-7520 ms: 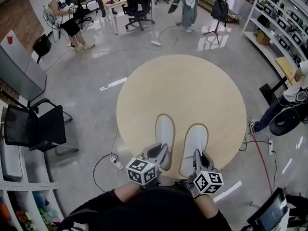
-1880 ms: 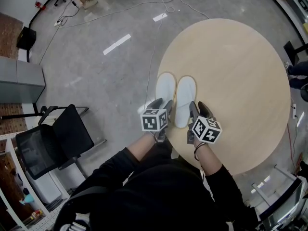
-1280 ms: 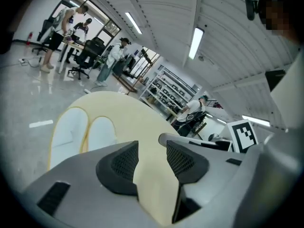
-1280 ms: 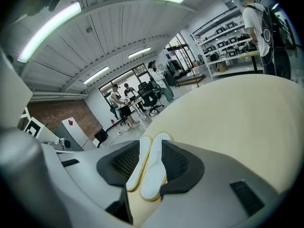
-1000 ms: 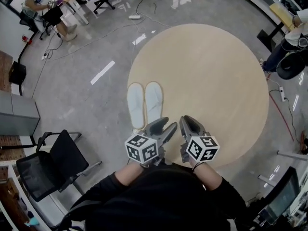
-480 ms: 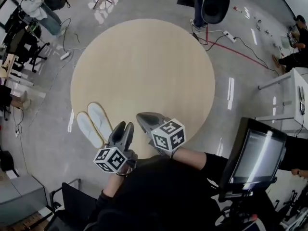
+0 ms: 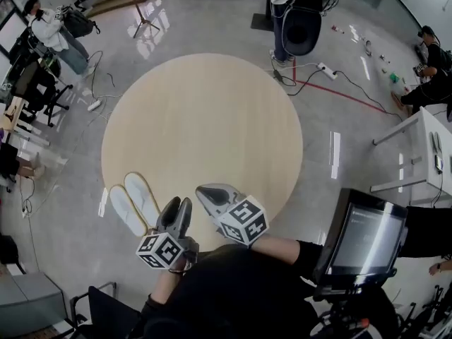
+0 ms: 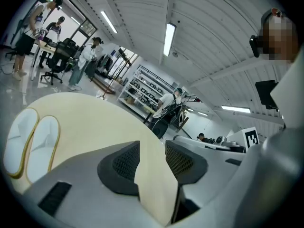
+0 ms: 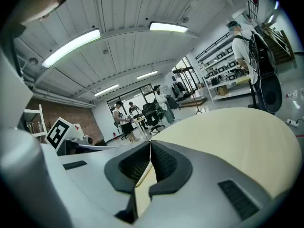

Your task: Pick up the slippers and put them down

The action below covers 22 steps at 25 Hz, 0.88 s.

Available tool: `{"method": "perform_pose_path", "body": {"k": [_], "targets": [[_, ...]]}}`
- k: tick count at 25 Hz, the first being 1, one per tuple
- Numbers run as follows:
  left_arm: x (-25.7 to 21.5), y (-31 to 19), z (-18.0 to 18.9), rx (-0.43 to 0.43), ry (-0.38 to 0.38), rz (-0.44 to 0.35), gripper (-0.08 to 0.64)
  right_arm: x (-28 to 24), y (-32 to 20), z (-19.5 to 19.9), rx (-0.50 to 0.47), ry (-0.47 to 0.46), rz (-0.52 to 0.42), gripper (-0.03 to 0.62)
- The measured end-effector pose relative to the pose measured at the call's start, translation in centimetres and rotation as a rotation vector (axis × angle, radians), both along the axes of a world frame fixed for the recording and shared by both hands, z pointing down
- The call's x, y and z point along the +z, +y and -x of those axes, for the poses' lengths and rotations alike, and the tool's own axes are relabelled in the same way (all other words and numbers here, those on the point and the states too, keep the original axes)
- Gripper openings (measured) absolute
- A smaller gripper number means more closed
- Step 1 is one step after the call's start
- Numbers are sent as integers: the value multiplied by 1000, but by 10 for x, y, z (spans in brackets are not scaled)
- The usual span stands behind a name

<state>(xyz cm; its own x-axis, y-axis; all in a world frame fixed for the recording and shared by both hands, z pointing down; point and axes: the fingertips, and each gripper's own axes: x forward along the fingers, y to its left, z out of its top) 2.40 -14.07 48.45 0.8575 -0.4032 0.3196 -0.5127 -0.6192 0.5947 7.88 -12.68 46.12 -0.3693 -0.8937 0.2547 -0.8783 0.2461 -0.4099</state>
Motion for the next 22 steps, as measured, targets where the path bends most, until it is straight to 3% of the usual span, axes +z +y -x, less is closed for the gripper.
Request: {"method": "perform_pose_path", "body": {"k": [5, 14, 22], "targets": [[-7, -6, 20, 8, 33, 15, 183, -9, 6, 22, 1, 53, -30, 15], [10, -9, 40, 75, 88, 92, 183, 12, 12, 37, 97, 58, 70, 15], [12, -29, 82, 110, 92, 111, 183, 16, -6, 83, 118, 64, 104, 15]]}}
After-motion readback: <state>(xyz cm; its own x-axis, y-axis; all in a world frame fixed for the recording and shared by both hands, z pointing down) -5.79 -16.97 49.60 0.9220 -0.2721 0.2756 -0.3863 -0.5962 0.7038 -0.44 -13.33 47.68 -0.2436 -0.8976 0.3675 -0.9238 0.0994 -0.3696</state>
